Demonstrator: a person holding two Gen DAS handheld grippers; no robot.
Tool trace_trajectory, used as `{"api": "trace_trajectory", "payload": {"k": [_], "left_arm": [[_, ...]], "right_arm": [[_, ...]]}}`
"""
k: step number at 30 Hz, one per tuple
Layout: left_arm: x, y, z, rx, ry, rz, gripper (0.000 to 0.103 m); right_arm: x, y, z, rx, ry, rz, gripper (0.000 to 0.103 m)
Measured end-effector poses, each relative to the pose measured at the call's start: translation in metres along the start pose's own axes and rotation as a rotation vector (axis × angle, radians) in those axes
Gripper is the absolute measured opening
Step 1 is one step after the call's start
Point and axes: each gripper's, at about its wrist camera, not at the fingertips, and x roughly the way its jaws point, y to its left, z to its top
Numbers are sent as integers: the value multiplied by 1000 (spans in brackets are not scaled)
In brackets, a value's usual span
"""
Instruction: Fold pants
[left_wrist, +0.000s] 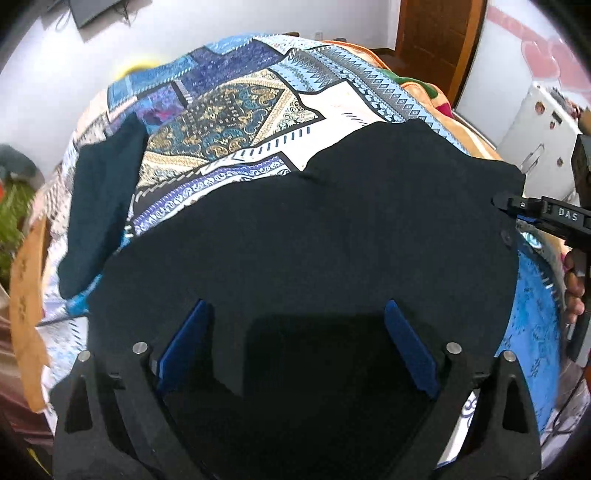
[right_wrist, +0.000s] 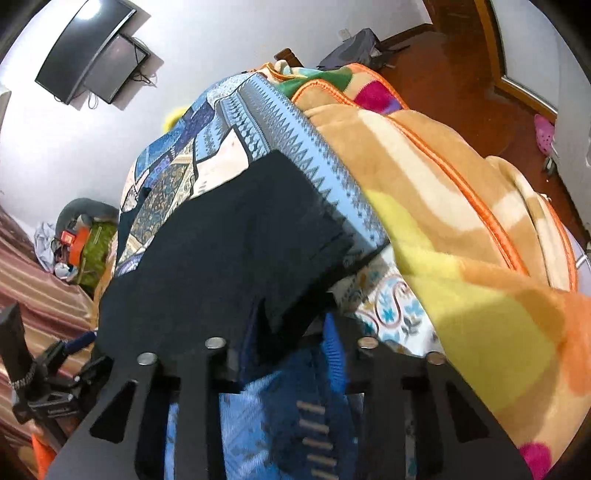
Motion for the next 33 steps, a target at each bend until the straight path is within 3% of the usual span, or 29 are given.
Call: {"api": "trace_trajectory", "payload": {"k": [3, 7, 13, 20, 28, 33], "left_arm": [[0, 2, -1, -14, 0, -14, 97], [-2, 1, -2, -15, -6, -10, 97], [-16, 12, -6, -60, -34, -21, 97], [-51, 43, -14, -144, -130, 7, 97], [-99, 96, -39, -269, -241, 48, 97], [-110, 135, -70, -390, -253, 53, 97]], "right_arm": [[0, 10, 4, -55, -10, -12, 10], [-11, 32, 7, -153, -64, -32, 8], [-42, 75, 32, -237, -160, 48, 8], [-58, 145, 49, -392, -214, 143, 8], [-37, 226, 35, -544, -169, 258, 8], [4, 273, 8, -650, -39, 311, 8]]}}
